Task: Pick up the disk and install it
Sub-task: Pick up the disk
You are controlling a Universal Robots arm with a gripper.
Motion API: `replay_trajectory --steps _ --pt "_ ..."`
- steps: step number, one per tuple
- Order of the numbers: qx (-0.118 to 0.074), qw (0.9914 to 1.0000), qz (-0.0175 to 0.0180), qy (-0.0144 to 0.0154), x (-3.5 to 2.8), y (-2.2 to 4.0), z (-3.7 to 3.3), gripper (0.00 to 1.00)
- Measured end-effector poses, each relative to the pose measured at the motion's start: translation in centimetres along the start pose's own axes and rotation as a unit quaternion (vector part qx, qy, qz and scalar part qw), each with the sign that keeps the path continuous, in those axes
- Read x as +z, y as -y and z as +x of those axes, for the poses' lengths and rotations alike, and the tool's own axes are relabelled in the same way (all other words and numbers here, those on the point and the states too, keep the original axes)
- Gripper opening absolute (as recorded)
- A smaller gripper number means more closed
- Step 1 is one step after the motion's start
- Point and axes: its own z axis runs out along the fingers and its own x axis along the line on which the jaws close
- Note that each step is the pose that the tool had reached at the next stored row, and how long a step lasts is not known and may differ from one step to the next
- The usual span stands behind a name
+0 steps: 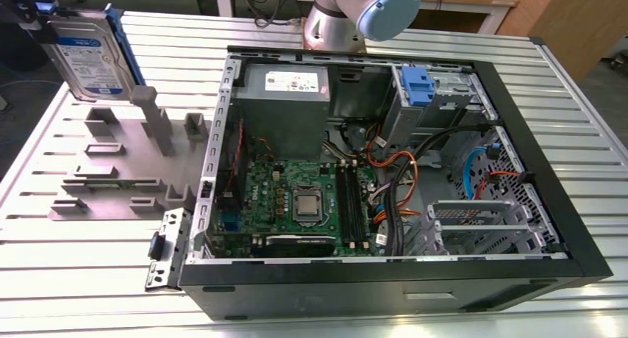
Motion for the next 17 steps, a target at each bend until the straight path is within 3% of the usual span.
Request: replay_trajectory --steps 17 --pt "0.001 1.00000 0.0000 0.0000 -0.68 0.01 0.00 0.36"
